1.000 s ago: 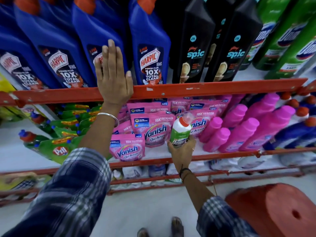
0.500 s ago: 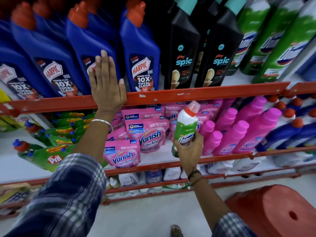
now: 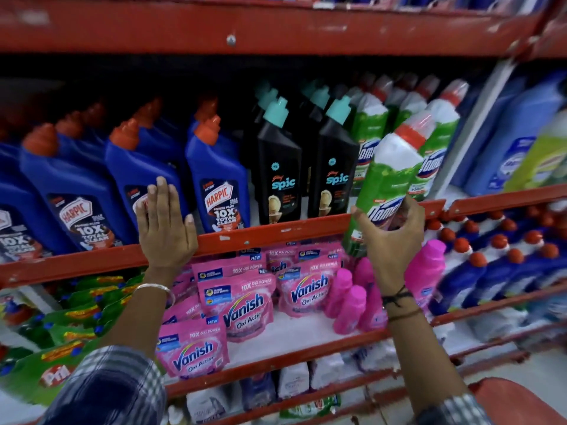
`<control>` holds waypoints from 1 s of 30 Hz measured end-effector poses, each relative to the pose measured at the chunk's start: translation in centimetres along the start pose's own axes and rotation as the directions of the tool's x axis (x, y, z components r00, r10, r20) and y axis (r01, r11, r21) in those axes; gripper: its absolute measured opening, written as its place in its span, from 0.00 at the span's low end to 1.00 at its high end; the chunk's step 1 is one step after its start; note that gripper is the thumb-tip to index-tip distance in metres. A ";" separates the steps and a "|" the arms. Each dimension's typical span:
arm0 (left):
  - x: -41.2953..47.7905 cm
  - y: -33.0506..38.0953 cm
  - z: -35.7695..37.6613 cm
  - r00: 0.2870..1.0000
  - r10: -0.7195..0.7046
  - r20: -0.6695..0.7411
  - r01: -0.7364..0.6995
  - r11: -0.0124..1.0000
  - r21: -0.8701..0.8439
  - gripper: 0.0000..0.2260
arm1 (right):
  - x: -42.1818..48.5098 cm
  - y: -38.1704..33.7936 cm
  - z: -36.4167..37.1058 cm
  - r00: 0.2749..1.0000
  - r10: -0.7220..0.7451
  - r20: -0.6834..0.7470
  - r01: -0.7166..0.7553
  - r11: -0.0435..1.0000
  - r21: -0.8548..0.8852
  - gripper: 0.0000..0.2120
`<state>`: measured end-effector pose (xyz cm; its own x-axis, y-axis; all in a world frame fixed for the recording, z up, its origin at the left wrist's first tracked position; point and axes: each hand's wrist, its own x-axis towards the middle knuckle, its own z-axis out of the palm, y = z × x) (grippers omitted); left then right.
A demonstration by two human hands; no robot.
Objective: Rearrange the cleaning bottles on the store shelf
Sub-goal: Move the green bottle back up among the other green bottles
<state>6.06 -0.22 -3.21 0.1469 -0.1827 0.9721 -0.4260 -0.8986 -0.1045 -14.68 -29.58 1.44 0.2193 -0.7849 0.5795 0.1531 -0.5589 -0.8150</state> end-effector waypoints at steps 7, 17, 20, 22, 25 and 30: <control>-0.1 0.0 0.1 1.000 0.001 -0.013 -0.001 1.000 0.000 0.26 | 7.3 -0.9 0.8 0.997 -0.052 -0.063 0.049 0.997 -0.053 0.38; -0.1 -0.1 0.2 1.000 -0.013 0.011 0.013 1.000 -0.013 0.27 | 9.6 1.0 4.3 1.000 0.026 0.017 -0.024 0.991 -0.132 0.41; 0.0 -0.2 0.2 1.000 -0.008 0.011 0.008 1.000 -0.017 0.27 | 9.3 1.9 4.7 0.999 0.041 0.024 -0.036 0.983 -0.179 0.40; -0.1 -0.1 0.2 1.000 -0.002 0.008 0.002 1.000 -0.019 0.27 | 9.3 2.4 4.8 0.999 0.034 0.038 -0.025 0.978 -0.208 0.38; -0.1 -0.1 0.3 1.000 0.005 0.008 -0.004 1.000 -0.013 0.27 | 9.5 2.9 4.9 0.998 0.037 0.054 -0.022 0.967 -0.252 0.38; -0.1 0.0 0.2 1.000 -0.004 0.004 0.004 1.000 -0.010 0.27 | 9.9 3.0 5.0 0.995 0.048 0.083 -0.017 0.942 -0.334 0.37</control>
<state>6.23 -0.26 -3.30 0.1519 -0.1808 0.9717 -0.4344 -0.8953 -0.0987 -7.26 -37.69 4.71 0.3054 -0.7858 0.5378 -0.1814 -0.6025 -0.7772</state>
